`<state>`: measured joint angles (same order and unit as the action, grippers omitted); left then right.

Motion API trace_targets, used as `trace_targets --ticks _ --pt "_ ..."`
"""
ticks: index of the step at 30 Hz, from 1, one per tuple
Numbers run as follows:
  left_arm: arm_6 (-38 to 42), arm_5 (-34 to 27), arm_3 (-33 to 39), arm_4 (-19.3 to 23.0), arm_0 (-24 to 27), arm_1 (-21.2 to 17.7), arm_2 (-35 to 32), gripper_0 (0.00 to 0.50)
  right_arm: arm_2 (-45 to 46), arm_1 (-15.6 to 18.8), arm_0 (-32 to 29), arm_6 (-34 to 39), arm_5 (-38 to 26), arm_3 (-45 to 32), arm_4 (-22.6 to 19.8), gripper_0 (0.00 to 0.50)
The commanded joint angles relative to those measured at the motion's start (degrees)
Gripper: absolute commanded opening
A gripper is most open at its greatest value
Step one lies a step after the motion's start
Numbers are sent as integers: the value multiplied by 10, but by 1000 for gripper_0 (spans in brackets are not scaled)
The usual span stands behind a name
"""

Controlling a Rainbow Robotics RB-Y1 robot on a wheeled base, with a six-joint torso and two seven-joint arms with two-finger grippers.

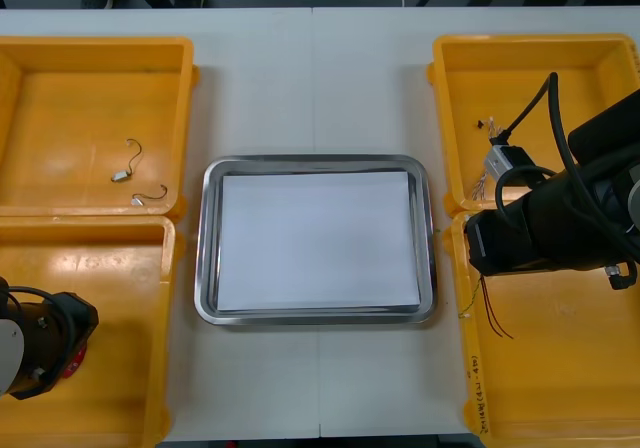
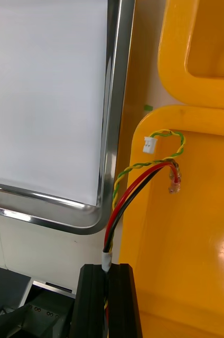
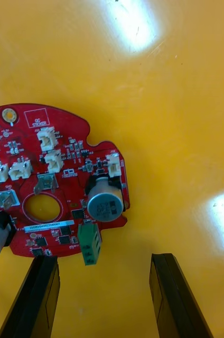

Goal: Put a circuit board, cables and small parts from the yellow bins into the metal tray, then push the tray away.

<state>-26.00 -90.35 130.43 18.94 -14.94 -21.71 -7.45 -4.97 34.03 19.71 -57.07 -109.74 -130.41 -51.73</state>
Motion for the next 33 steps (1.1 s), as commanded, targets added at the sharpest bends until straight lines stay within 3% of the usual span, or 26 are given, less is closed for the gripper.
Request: trace_targets --ticks 1,25,28,30,31,33 --pt "-40 11 -2 -9 -18 10 10 500 -10 21 15 11 -3 -5 -6 0" --pt "-58 34 -33 -10 -12 9 13 500 -10 25 14 14 -3 -5 2 0" --pt "-60 34 -33 -10 -11 9 13 403 -10 25 15 14 -3 -5 6 0" --pt "-61 34 -33 -10 -11 9 14 232 -9 26 14 14 -3 -5 5 0" --pt "-61 34 -33 -10 -11 9 14 190 -9 27 15 14 -3 -5 5 0" --pt "-62 34 -33 -10 -11 9 14 33 -9 29 15 15 -3 -5 4 0"
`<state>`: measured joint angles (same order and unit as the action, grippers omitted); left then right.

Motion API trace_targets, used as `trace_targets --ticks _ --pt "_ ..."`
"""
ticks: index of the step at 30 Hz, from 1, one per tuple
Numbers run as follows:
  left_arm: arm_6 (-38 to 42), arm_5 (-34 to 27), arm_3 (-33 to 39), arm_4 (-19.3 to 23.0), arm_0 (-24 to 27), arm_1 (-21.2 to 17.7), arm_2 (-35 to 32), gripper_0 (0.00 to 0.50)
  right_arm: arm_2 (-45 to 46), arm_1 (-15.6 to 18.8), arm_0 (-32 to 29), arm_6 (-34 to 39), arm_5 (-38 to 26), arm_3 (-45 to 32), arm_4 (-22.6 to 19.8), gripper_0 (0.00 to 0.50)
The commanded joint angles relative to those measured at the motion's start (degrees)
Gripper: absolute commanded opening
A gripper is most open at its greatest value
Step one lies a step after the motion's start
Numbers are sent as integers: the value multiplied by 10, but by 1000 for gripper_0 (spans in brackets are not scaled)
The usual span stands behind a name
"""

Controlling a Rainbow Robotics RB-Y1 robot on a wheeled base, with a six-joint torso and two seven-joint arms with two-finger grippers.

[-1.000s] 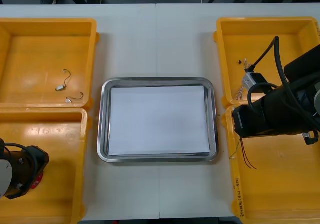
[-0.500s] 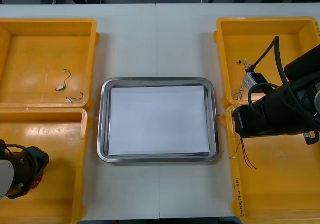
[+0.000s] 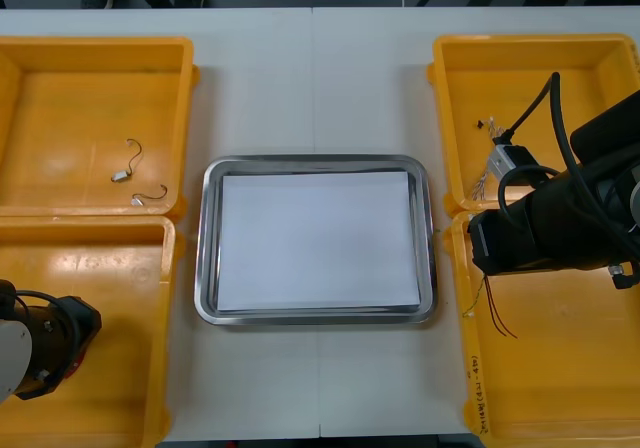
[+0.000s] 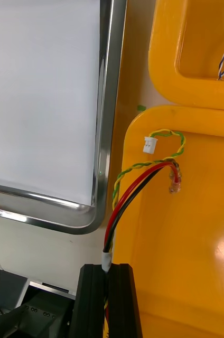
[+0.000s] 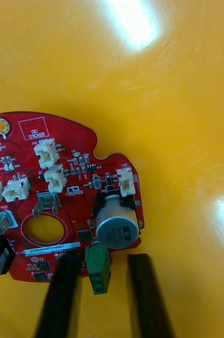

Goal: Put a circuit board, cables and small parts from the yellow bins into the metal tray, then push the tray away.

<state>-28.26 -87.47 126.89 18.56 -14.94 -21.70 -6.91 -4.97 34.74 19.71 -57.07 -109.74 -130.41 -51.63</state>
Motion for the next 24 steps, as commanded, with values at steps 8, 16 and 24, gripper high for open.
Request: trace_targets --ticks 8,16,24 --pt "-46 5 3 -7 -9 9 10 0 -9 24 15 16 -3 -5 3 0" --pt "-50 -26 40 -15 -4 6 -1 0 -10 24 14 16 -3 -5 4 0" --pt "-58 -118 114 -7 9 -35 -4 0 -10 24 15 14 -3 2 3 0"
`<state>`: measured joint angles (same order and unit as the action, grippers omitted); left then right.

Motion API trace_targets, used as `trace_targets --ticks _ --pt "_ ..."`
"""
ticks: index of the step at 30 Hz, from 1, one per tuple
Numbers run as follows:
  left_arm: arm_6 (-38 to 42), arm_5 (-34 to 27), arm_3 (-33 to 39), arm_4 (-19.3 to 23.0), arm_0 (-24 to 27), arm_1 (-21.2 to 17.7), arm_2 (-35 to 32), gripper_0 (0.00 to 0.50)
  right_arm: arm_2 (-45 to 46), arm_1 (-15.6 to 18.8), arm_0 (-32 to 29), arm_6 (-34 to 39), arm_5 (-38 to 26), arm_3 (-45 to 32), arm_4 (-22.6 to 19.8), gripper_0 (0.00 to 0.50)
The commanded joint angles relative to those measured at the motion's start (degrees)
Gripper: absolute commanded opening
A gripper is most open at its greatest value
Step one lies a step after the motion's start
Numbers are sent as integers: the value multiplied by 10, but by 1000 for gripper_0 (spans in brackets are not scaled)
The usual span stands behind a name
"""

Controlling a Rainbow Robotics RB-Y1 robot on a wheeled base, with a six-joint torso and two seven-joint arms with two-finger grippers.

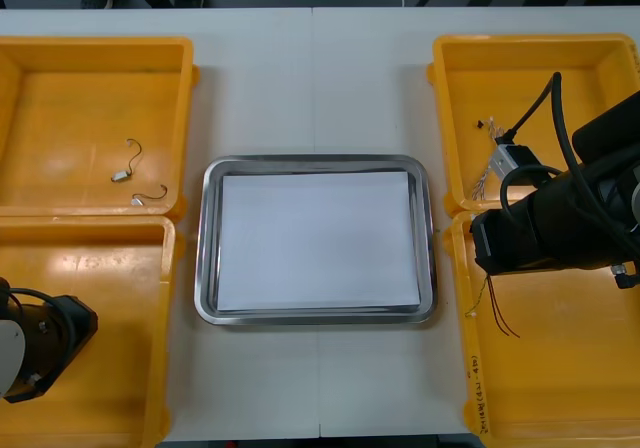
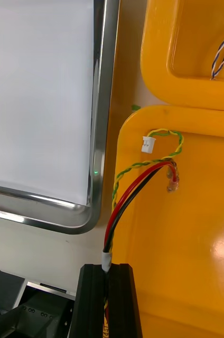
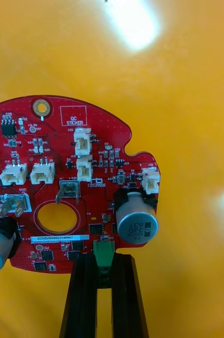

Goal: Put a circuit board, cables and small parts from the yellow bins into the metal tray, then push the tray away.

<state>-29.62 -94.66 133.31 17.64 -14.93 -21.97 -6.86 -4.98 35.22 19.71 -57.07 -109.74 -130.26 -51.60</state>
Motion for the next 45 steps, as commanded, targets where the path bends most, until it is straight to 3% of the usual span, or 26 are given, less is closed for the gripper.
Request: trace_targets --ticks 1,8,19,29,45 --pt "-44 -64 60 5 11 -39 -4 0 -10 19 15 14 -3 1 3 0" --pt "-47 -150 108 57 41 -62 -37 0 -10 19 15 13 -3 1 3 0" --pt "-62 -153 146 148 93 -120 -90 0 -10 19 15 13 -3 1 0 0" --pt "-74 -153 150 211 160 -151 -94 0 -10 19 15 10 -3 1 1 0" --pt "-64 -153 125 233 284 -169 46 0 -10 19 15 10 -3 1 0 0"
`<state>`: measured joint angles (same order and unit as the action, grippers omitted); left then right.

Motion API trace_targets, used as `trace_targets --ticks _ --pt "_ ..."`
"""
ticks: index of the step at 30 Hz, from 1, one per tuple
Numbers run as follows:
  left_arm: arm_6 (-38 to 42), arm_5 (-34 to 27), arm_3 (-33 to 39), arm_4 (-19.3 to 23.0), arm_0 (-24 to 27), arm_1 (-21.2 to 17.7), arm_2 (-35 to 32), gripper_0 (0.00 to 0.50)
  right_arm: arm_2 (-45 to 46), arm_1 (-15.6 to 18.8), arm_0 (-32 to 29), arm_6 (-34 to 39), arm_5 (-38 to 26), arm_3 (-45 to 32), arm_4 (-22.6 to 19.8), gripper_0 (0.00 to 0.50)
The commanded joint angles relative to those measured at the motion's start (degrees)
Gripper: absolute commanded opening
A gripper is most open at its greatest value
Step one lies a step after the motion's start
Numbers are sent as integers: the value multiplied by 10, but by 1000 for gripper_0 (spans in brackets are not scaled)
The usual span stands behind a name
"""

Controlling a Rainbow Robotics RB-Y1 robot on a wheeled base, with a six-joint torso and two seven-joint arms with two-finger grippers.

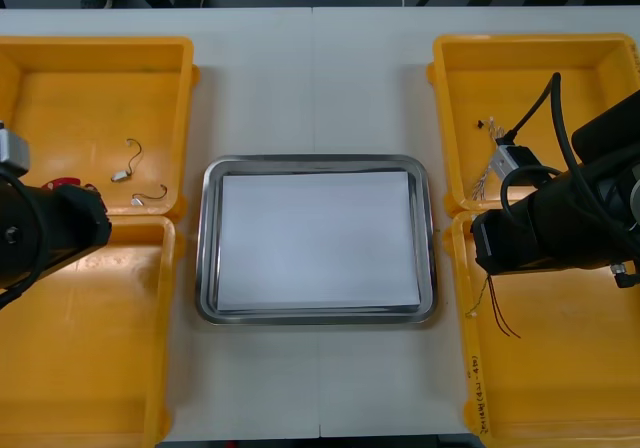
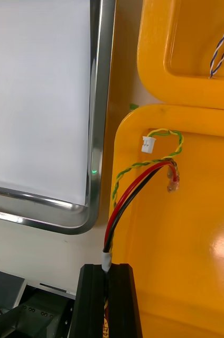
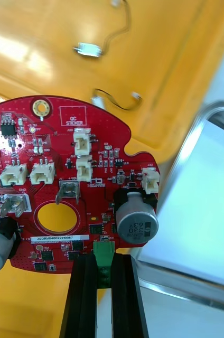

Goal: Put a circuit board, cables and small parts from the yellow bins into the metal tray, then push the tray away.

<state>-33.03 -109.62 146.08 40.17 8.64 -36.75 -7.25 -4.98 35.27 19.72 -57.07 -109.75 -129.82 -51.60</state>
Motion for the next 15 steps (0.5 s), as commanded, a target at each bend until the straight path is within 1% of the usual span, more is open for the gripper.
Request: trace_targets --ticks 1,5,11,15 --pt "-30 -4 -8 9 59 -21 65 0 -10 18 15 10 -3 -3 0 0" --pt "-27 -4 -28 11 97 -21 115 0 -10 18 15 9 -3 -3 0 0" --pt "-20 -4 -74 22 173 -17 187 0 -10 18 15 9 -3 -3 0 0" --pt "-22 -4 -90 18 201 -5 218 0 -10 18 15 9 -3 -3 -1 0"
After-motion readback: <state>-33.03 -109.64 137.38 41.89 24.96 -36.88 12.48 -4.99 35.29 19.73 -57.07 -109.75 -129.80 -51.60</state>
